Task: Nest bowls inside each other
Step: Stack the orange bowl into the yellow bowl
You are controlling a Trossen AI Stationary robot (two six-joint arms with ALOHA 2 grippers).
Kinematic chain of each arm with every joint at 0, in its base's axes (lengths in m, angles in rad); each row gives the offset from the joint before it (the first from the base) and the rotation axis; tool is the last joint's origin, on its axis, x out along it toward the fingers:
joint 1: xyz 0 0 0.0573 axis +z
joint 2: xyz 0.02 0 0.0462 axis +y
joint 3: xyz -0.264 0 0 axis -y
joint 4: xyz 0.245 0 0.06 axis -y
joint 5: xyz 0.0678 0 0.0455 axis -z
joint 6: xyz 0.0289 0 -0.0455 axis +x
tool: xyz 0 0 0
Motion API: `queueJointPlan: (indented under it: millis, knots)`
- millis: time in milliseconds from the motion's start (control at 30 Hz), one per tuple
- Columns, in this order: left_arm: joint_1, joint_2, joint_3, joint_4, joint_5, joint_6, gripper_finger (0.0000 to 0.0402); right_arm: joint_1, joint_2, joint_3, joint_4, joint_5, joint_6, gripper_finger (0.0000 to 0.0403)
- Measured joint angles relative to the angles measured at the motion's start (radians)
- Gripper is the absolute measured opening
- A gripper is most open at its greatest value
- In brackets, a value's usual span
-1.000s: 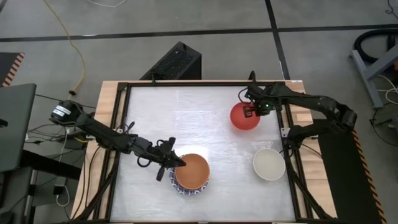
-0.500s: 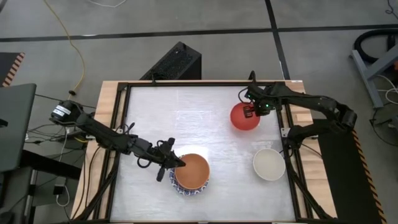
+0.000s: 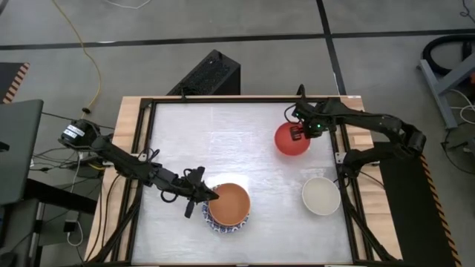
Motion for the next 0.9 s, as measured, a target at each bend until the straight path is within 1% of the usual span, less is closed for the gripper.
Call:
queueJointPlan:
  millis: [133,267,600,767,900]
  knots:
    - [-0.009,0.0,0.0,0.006,-0.015,0.0,0.0,0.0,0.0,0.001,0.017,-0.001,0.0,0.0011]
    - [-0.009,0.0,0.0,-0.003,-0.017,-0.001,0.0,0.005,0.0,0.033,0.021,-0.002,-0.003,0.0011]
    - [-0.009,0.0,0.0,-0.038,-0.017,-0.01,0.0,0.043,0.0,0.2,0.022,-0.001,-0.028,0.0011]
    - [-0.009,0.0,0.0,-0.061,-0.013,-0.039,0.0,0.102,-0.001,0.284,0.039,-0.002,-0.031,0.0011]
    - [-0.009,0.0,0.0,-0.061,-0.013,-0.051,0.0,0.182,-0.001,0.339,0.086,-0.057,-0.037,0.0011]
